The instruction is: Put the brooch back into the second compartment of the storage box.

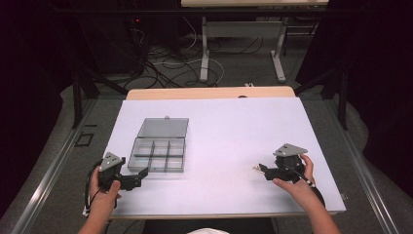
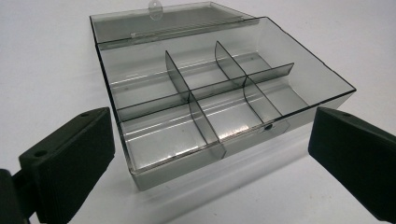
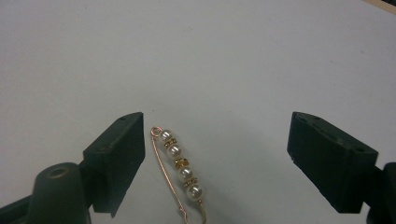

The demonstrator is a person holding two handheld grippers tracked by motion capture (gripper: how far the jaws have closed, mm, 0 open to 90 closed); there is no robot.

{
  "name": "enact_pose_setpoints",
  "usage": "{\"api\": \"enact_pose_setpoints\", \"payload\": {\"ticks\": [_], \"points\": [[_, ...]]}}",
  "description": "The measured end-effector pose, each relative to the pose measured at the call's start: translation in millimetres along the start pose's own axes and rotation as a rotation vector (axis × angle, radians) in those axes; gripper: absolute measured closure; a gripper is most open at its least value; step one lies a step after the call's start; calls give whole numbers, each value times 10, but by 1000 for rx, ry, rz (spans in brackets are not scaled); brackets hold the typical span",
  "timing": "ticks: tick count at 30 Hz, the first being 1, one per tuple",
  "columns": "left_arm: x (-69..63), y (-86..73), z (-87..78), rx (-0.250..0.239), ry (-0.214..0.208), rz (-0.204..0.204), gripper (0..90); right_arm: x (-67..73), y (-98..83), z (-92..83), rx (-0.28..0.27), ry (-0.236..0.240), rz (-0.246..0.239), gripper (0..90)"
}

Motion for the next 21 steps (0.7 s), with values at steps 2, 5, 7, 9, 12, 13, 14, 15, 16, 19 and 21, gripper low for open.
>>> {"api": "enact_pose_setpoints", "payload": {"ticks": [2,5,7,9,12,13,14,15,16,19,21], "points": [[1,1,1,-2,1,0,4,9,17,21,11,22,-13,238],[1,0,2,1,1,-1,4,15,39,44,24,36,-30,268],[2,1,3,2,0,1,4,16,60,50,28,49,-48,289],[2,1,6,3,1,0,4,22,72,55,31,49,-48,304],[-1,1,8,3,3,-1,4,37,101,68,61,71,-81,347],[-1,1,9,3,3,-1,4,42,107,76,68,81,-91,360],[-1,1,10,3,2,0,4,42,107,76,68,81,-91,360],[0,1,11,2,3,0,4,50,110,90,89,81,-103,371],[-1,0,10,2,4,0,4,48,112,93,105,83,-111,374],[3,-1,8,3,4,-4,4,39,118,118,106,80,-126,383],[5,-2,8,1,5,-7,4,35,129,121,134,89,-118,394]]}}
Point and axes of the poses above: each handheld gripper's, and its own axes: z roughly forward along the jaws, y roughly out of its top, x roughly to its left, the point moved 3 cm from there along z, roughly forward along the jaws, and after that the axes turned 5 degrees about -z, right-handed, at the moved point
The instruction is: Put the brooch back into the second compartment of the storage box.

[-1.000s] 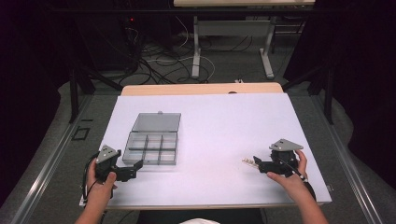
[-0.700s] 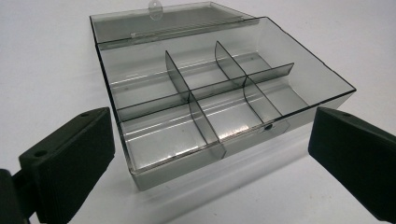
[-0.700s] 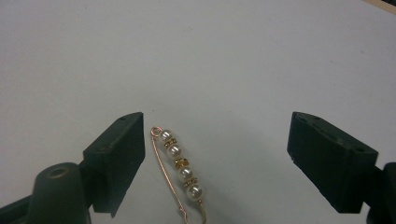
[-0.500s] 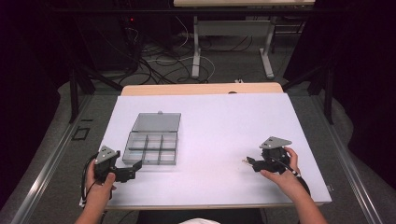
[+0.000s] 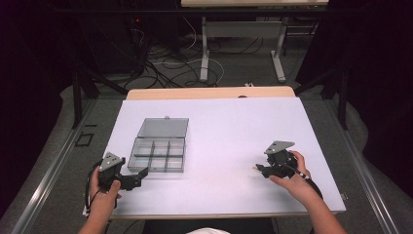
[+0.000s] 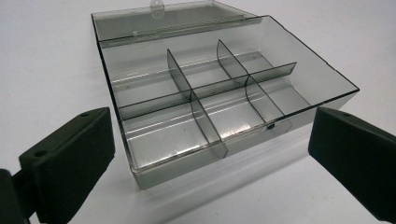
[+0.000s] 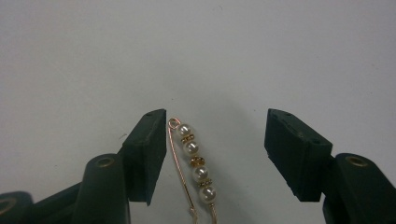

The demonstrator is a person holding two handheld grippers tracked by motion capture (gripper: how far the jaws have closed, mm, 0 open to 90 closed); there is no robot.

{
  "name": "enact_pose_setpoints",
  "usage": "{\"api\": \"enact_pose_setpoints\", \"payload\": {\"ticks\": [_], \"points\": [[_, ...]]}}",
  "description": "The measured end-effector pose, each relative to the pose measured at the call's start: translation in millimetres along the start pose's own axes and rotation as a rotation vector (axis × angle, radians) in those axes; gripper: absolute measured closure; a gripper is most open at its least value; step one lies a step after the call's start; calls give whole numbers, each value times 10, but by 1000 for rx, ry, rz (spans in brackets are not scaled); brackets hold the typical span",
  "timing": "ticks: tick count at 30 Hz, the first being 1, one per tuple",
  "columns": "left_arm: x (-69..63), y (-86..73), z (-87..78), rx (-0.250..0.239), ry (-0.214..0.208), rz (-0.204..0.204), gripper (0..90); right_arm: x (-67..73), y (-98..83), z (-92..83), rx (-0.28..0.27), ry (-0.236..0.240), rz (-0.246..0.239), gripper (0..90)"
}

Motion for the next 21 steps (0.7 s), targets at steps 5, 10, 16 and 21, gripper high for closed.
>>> {"api": "enact_pose_setpoints", "payload": {"ticks": [5,10,16,21], "points": [[1,-1,-4,-1,1,-1,4,-28,27,11,34,23,-19,411],[1,0,-2,-1,0,1,4,-29,40,35,63,40,-30,415],[0,-1,0,1,0,0,4,-38,42,44,139,48,-74,421],[-2,-2,1,2,1,0,4,-43,43,33,186,48,-88,420]]}}
Point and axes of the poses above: each handheld gripper's, and its own axes: z roughly forward along the jaws, y roughly out of its top, x roughly to its left, the point moved 3 cm from there along z, roughly forward along the jaws, and after that the axes turned 5 degrees about -z, right-handed, at the moved point
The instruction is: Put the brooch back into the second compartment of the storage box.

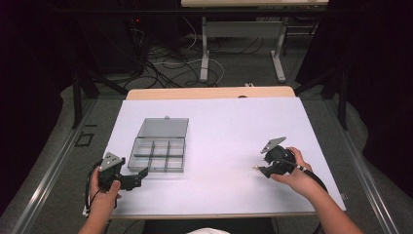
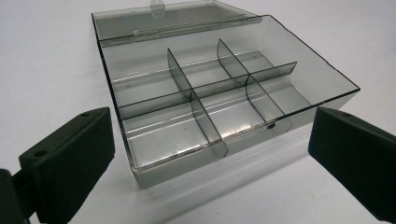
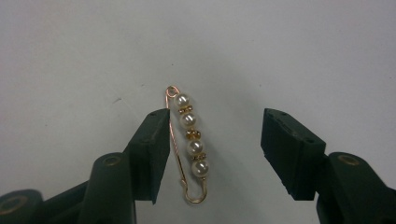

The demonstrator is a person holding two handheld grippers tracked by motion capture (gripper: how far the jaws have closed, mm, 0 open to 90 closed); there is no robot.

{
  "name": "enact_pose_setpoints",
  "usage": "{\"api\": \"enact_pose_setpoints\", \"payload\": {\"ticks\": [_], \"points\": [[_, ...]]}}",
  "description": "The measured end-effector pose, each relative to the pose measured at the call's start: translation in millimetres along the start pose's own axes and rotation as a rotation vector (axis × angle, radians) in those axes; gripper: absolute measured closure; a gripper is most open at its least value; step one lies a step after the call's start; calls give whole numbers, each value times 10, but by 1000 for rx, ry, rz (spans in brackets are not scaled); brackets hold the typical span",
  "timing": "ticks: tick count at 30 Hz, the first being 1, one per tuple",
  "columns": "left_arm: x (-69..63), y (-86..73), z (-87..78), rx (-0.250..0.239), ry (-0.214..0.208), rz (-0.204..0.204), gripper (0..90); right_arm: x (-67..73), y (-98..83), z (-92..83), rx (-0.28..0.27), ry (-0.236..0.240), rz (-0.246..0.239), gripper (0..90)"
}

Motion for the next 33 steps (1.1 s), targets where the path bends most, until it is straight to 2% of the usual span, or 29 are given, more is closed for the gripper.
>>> {"api": "enact_pose_setpoints", "payload": {"ticks": [1,3,4,6,8,10,11,12,14,15,17,18,21,25,26,27,28,29,31,32,33], "points": [[-1,0,0,0,-1,1,4,2,2,-3,6,13,-3,420],[-3,0,0,1,-1,3,4,-3,2,-3,11,5,-15,421],[-3,0,0,0,-1,3,4,-5,8,-6,16,27,-33,440],[-2,0,2,0,1,2,4,0,9,-11,22,26,-31,443],[-2,-1,3,1,0,2,4,5,18,-18,41,46,-46,443],[-3,-2,4,2,-1,3,4,7,21,-11,30,41,-43,443],[-4,-2,4,2,-1,3,4,3,25,-22,52,49,-46,443],[-5,-2,7,-1,-1,2,4,4,27,-32,65,37,-43,444],[-6,-3,7,-1,-1,2,4,-6,32,-34,66,53,-56,443],[-5,-2,7,-1,-1,3,4,-5,31,-38,76,44,-47,441],[-5,-2,4,2,-1,3,4,-10,32,-40,96,44,-62,439],[-4,-2,3,2,-1,2,4,-11,30,-33,93,61,-65,440],[-5,-3,4,3,-1,2,4,-4,24,-28,123,71,-48,451],[-5,-4,6,-1,-1,2,4,-13,21,-18,147,80,-62,474],[-5,-4,7,0,-1,2,4,-12,20,-21,161,52,-59,478],[-4,-4,8,1,-1,3,4,-12,20,-21,161,52,-59,478],[-4,-3,9,0,-1,4,4,-28,27,-30,186,61,-75,478],[-5,-4,8,1,-1,3,4,-30,25,-2,158,71,-58,479],[-6,-4,8,5,0,4,4,-36,29,-16,179,87,-55,480],[-7,-4,7,6,-1,5,4,-47,33,-16,186,85,-69,485],[-6,-4,8,6,-1,5,4,-52,31,10,165,62,-66,494]]}}
Point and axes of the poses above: each handheld gripper's, and its own axes: z roughly forward along the jaws, y roughly out of its top, x roughly to its left, the point moved 3 cm from there along z, roughly forward along the jaws, and after that the axes turned 5 degrees about -z, right-handed, at the moved point
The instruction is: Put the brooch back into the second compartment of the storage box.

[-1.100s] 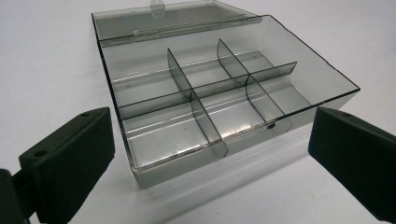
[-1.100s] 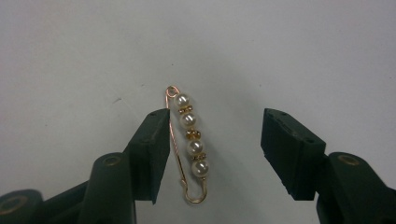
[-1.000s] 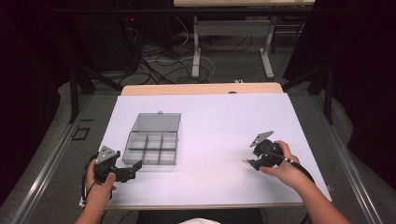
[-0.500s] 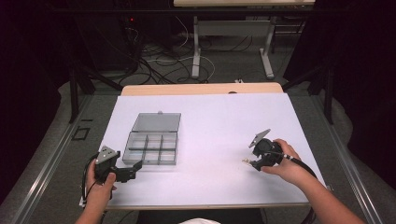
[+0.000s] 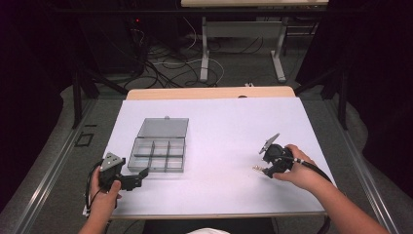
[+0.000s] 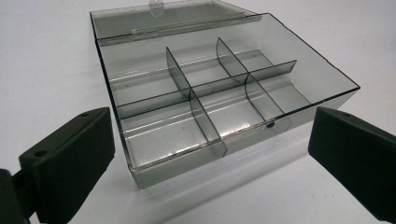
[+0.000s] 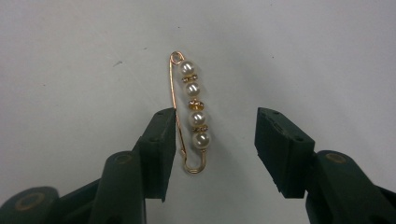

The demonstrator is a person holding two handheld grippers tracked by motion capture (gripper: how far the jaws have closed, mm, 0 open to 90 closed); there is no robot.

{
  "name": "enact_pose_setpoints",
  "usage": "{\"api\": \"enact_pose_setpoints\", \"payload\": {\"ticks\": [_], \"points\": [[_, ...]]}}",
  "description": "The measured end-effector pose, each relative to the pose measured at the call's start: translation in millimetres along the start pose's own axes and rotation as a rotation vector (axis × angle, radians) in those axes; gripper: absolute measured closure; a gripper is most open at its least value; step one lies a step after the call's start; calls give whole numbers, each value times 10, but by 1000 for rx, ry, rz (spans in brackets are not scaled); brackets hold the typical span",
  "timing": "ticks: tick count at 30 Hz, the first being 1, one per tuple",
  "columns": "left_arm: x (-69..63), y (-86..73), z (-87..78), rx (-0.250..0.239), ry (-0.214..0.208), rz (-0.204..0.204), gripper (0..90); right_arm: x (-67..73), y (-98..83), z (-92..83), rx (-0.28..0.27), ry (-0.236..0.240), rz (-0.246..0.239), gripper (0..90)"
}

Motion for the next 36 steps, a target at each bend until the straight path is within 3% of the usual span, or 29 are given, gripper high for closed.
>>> {"api": "enact_pose_setpoints", "payload": {"ticks": [1,8,11,18,23,25,32,34,36], "points": [[1,0,1,1,0,0,4,-9,3,-13,21,-5,-7,495],[3,-2,1,2,1,0,4,-69,26,27,-43,31,-21,539],[4,-2,0,1,1,0,4,-56,47,28,-26,42,-21,561],[3,-1,2,3,0,2,4,-56,86,94,-12,79,-109,629],[5,-2,3,2,1,-1,4,-44,99,124,-9,87,-119,644],[4,-1,1,2,1,1,4,-36,111,123,20,85,-125,655],[7,-2,3,2,1,-2,4,-30,116,172,18,104,-155,684],[6,-2,4,2,1,-1,4,-31,115,168,48,77,-169,694],[5,-2,5,3,0,0,4,-23,121,174,43,88,-168,697]]}}
Point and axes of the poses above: each handheld gripper's, and its own axes: z roughly forward along the jaws, y roughly out of its top, x roughly to its left, the point moved 3 cm from there along z, roughly forward along the jaws, and after that the axes turned 5 degrees about -z, right-handed, at the moved point
